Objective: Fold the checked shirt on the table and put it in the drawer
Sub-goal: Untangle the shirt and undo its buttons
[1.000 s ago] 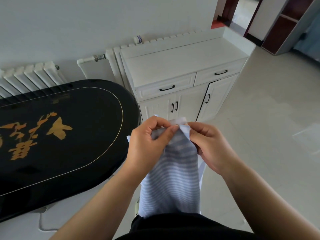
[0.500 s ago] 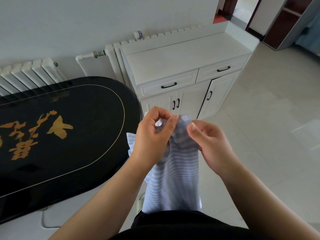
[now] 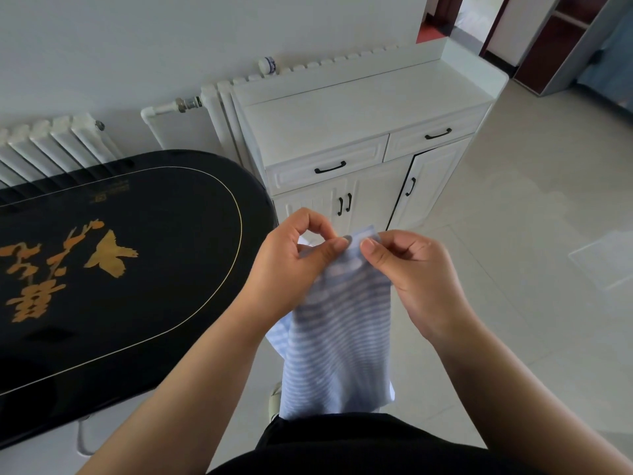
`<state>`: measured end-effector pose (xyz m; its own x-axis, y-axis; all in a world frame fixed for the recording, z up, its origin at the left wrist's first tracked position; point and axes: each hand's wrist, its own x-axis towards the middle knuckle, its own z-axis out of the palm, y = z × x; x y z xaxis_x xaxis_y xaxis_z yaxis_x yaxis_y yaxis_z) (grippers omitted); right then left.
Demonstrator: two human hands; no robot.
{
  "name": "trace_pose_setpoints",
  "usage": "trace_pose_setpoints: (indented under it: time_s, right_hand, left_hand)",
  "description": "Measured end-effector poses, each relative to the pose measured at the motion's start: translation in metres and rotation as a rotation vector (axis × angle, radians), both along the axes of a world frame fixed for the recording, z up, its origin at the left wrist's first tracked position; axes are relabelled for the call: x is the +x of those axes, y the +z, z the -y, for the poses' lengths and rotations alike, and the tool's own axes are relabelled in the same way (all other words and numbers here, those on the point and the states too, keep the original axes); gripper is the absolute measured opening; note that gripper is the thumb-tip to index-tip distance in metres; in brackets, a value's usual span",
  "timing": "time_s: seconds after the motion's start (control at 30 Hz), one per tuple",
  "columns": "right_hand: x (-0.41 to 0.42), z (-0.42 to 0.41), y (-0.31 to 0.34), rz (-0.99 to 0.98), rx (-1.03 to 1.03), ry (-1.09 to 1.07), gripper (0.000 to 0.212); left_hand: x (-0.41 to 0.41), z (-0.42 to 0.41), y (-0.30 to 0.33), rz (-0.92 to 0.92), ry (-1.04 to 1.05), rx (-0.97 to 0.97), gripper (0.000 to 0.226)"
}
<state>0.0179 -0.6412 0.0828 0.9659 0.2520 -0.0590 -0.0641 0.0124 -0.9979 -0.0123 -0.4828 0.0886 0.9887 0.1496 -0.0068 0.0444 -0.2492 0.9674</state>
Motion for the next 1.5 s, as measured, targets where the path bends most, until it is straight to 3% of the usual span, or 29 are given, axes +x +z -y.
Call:
trace_pose_setpoints:
  time_s: [0.1, 0.2, 0.3, 0.53, 0.7, 0.9, 1.07, 1.13, 1.23, 1.33, 1.5]
  right_hand:
    - [0.000, 0.002, 0.002, 0.001, 0.003, 0.016, 0.015]
    - [-0.002, 0.004, 0.003, -0.016, 0.034, 0.018, 0.012]
    - [-0.002, 0.004, 0.002, -0.030, 0.057, -0.019, 0.013]
    - [0.002, 0.009, 0.002, -0.047, -0.011, -0.030, 0.008]
    - [0.004, 0.008, 0.002, -0.084, -0.012, -0.075, 0.014]
    - [-0.001, -0.004, -0.008, 0.055, -0.080, -0.279, 0.015]
    - [-0.003, -0.005, -0.016, 0.148, -0.009, -0.453, 0.019]
    - [0.005, -0.002, -0.014, 0.180, 0.019, -0.474, 0.023]
    - [0.023, 0.007, -0.003, 0.259, 0.056, -0.482, 0.026]
    - [0.043, 0.019, 0.016, 0.358, 0.096, -0.472, 0.025]
    - [0.064, 0.035, 0.045, 0.472, 0.116, -0.442, 0.019]
  left_hand:
    - [0.003, -0.002, -0.002, 0.000, -0.030, 0.010, 0.012]
    - [0.006, -0.006, -0.002, -0.053, -0.115, 0.093, 0.027]
    - [0.007, -0.008, 0.000, -0.119, -0.167, 0.162, 0.012]
    - [0.004, 0.003, -0.003, -0.053, -0.031, 0.050, 0.010]
    - [0.004, 0.011, -0.009, 0.025, 0.049, 0.114, 0.010]
    - [0.006, 0.026, -0.015, 0.184, 0.109, 0.262, 0.014]
    - [0.011, 0.042, -0.016, 0.208, 0.114, 0.240, 0.010]
    - [0.015, 0.045, -0.013, 0.203, 0.093, 0.156, 0.005]
    - [0.023, 0.039, -0.016, 0.200, 0.073, 0.087, 0.025]
    - [0.030, 0.026, -0.034, 0.156, 0.098, 0.114, 0.025]
    - [0.038, 0.008, -0.066, 0.087, 0.045, 0.286, 0.006]
